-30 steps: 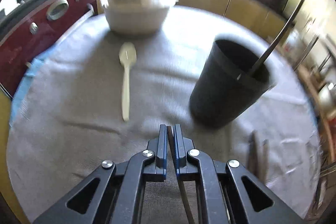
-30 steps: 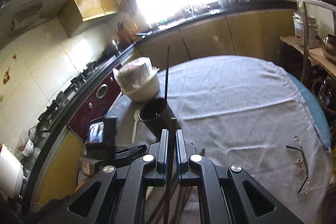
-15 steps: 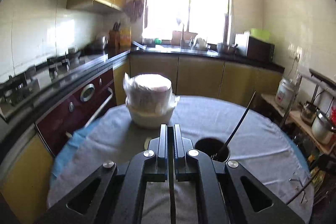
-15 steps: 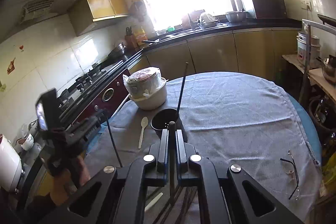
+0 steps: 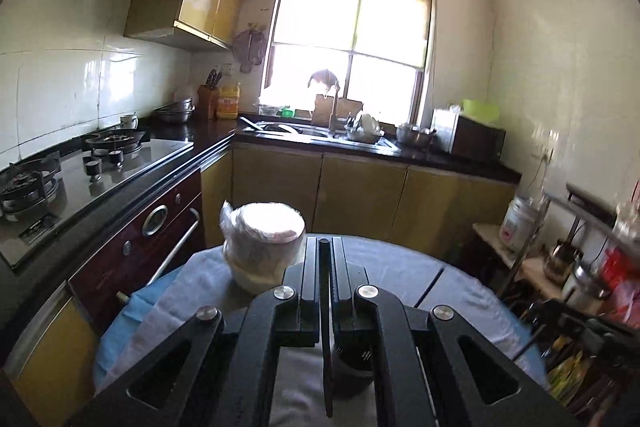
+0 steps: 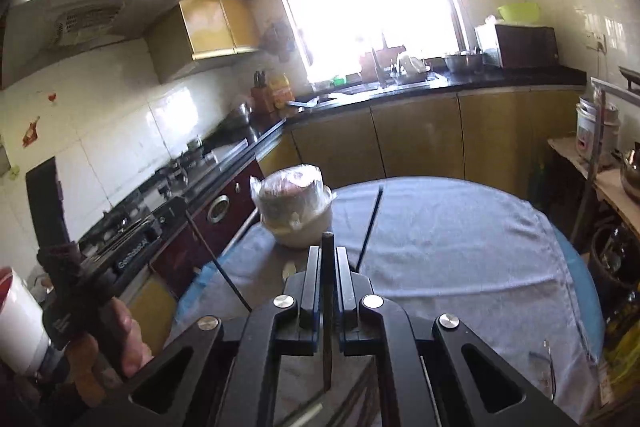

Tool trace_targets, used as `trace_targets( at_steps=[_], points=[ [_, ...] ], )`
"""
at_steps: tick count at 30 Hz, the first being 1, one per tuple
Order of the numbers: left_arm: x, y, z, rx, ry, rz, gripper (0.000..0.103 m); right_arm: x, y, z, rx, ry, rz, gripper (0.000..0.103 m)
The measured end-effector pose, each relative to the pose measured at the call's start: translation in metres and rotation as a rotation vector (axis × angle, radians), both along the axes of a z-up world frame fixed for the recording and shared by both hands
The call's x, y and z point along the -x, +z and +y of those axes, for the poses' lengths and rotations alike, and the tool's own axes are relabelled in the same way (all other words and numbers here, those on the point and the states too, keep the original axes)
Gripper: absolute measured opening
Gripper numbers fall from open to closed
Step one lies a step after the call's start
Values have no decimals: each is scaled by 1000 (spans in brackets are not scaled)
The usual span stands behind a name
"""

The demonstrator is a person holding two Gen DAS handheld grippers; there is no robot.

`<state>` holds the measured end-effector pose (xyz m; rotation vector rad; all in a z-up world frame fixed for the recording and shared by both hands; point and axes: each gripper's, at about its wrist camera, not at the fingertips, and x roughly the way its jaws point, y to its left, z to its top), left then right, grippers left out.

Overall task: Organize utensils
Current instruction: 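Lower the chopsticks into the black cup and open both tools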

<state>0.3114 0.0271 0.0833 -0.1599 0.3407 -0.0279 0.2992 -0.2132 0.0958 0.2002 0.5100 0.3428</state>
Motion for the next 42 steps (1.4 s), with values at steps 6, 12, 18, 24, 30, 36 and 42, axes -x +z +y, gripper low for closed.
trace_targets(
  at_steps=[6,12,18,24,30,36,42],
  points=[
    [-26,39,-7,15,-21,-63,4,-39,28,9,-19,-1,-59,6],
    [-61,21,-24,0,-30,-43,4,-85,23,21,-31,-18,-50,6],
    [-83,-28,-32,-20,-36,44,4,-116,-14,27,-21,-16,25,6],
    [-90,-54,-26,-1,-34,114,5,-133,-64,17,-81,-4,145,6],
    [-89,-59,-19,5,-28,179,8,-139,-81,2,-166,-3,210,10],
    [-38,-43,5,-23,11,187,61,-95,-64,-16,-189,3,201,60],
    [36,-61,24,-56,36,286,61,-23,-69,-24,-161,40,232,62]
  ],
)
